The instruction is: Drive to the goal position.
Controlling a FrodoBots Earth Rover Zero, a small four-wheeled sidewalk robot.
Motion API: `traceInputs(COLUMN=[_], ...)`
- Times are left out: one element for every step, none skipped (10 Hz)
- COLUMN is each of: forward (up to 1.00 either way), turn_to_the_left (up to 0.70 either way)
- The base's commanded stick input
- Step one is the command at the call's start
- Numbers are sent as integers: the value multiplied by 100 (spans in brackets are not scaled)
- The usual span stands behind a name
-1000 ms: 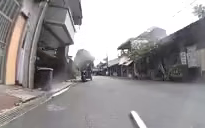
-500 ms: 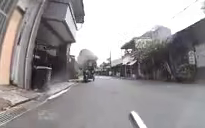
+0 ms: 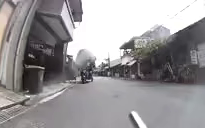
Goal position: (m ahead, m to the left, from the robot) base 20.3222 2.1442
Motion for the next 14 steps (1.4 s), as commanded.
traceInputs(forward=[70,70,70,70,70,70,70,70,70,70,70,70,70,70], turn_to_the_left=[-11,-7,-4,0,0,0,0,0,0,0,0,-3,-11,-16])
